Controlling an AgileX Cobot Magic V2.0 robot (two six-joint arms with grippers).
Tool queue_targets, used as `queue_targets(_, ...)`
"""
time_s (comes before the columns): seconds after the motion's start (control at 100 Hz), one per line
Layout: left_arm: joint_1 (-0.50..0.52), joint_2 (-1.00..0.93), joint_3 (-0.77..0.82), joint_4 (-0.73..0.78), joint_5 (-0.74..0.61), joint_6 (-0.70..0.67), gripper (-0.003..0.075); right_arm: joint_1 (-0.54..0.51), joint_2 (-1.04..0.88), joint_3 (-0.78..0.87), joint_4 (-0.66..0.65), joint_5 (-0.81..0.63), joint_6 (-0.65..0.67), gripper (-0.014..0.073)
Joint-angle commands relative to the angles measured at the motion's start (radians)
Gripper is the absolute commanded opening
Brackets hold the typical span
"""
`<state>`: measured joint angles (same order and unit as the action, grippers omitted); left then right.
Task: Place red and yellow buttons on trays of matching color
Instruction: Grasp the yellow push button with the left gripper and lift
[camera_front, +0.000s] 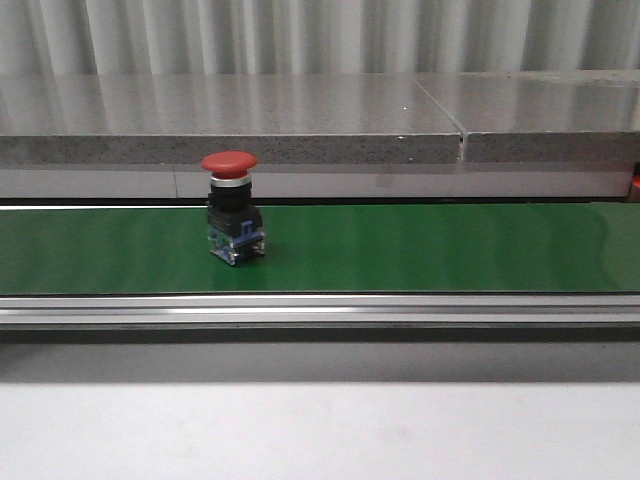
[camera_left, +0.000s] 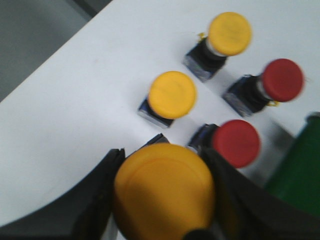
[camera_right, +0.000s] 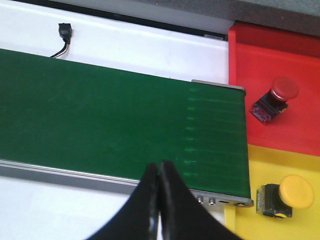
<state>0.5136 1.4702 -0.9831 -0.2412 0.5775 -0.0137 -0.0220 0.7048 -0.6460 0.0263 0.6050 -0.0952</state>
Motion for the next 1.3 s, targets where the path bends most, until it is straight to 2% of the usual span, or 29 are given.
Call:
queue_targets(0.0,-0.053,-0.084,-0.034,-0.014,0.002,0.027,-0.0020,0.003,-0.005,-0.026,-0.006,-0.060,-0.008,-0.0068)
queue_targets(0.25,-0.230,-0.126,-0.153,-0.014,0.190,0.146,-0.0020,0.003,-0.005,-0.026,-0.006,-0.060,-0.008,-0.0068)
queue_targets(0.54,-0.363,-0.077,-0.178,-0.012,0.213,0.199,-0.0020,0.003,-0.005,-0.026,-0.006,-0.060,-0.008,-0.0068)
queue_targets(0.85,-0.383,0.039,-0.178,-0.012,0.206,0.213,-0.0020,0.003,-0.005,-0.026,-0.006,-0.060,-0.008,-0.0068)
queue_targets(1.19,-0.383,0.063,-0.178,0.013,0.206,0.215,-0.0019,0.003,-0.005,-0.026,-0.006,-0.060,-0.008,-0.0068)
queue_targets(1.29,-0.383,0.063,-0.178,0.014,0.206,0.217,0.0014,0.003,-0.005,-0.026,-0.006,-0.060,-0.008,-0.0068)
